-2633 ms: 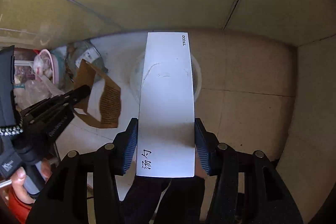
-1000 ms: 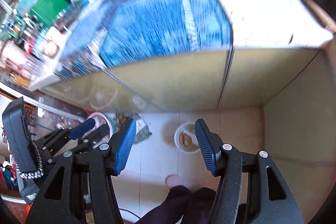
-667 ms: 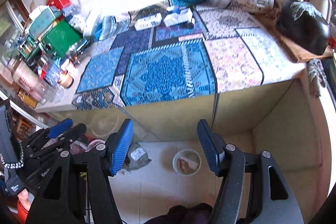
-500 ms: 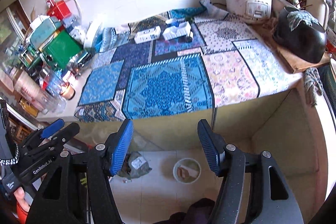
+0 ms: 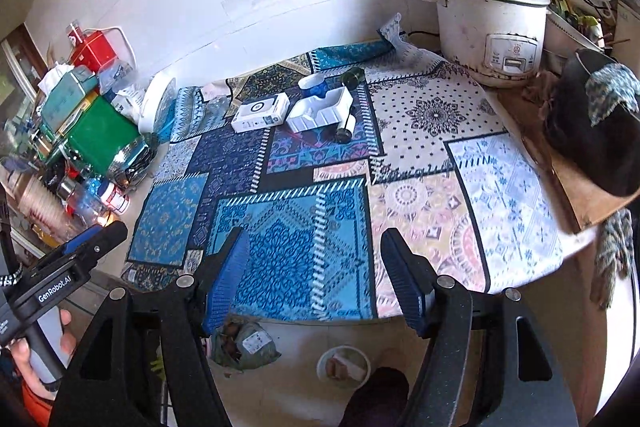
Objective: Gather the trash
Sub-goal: 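Raise both tools and reach toward the white plastic tray on the counter, then grasp the white plastic tray with the left tool while the right tool grasps the green bottle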
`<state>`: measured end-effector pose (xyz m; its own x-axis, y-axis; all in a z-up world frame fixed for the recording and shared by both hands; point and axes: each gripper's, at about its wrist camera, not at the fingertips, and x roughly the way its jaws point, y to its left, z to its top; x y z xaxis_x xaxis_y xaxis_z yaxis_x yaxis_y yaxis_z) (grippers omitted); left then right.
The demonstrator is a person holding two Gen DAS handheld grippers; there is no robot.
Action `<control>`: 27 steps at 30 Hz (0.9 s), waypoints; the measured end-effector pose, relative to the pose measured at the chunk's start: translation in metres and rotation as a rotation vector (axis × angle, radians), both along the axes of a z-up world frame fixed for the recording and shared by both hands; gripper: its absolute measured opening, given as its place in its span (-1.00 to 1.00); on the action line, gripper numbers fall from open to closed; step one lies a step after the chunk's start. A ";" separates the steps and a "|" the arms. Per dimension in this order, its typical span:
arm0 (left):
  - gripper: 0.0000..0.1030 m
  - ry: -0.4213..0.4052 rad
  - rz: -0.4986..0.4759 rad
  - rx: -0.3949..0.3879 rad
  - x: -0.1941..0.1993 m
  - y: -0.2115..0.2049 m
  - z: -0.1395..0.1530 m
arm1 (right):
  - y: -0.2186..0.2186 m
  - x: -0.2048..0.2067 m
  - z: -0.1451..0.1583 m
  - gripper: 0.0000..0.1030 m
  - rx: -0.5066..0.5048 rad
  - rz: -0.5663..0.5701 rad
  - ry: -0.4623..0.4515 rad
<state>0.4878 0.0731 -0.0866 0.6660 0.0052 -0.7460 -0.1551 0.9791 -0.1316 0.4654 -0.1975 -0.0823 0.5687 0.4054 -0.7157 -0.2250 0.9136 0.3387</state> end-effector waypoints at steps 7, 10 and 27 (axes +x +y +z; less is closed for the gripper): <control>0.33 0.020 0.109 -0.066 0.093 -0.007 -0.014 | -0.018 0.088 -0.010 0.25 -0.017 0.072 0.020; 0.33 0.042 0.147 -0.077 0.136 -0.008 -0.029 | -0.016 0.124 -0.027 0.25 -0.004 0.094 0.051; 0.07 0.214 0.079 -0.168 0.316 -0.006 -0.135 | 0.040 0.229 -0.113 0.22 -0.005 0.187 0.180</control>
<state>0.8037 0.0668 -0.2215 0.4956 -0.0850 -0.8644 -0.2714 0.9302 -0.2471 0.6940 -0.1577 -0.1953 0.3476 0.4878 -0.8008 -0.3271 0.8635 0.3840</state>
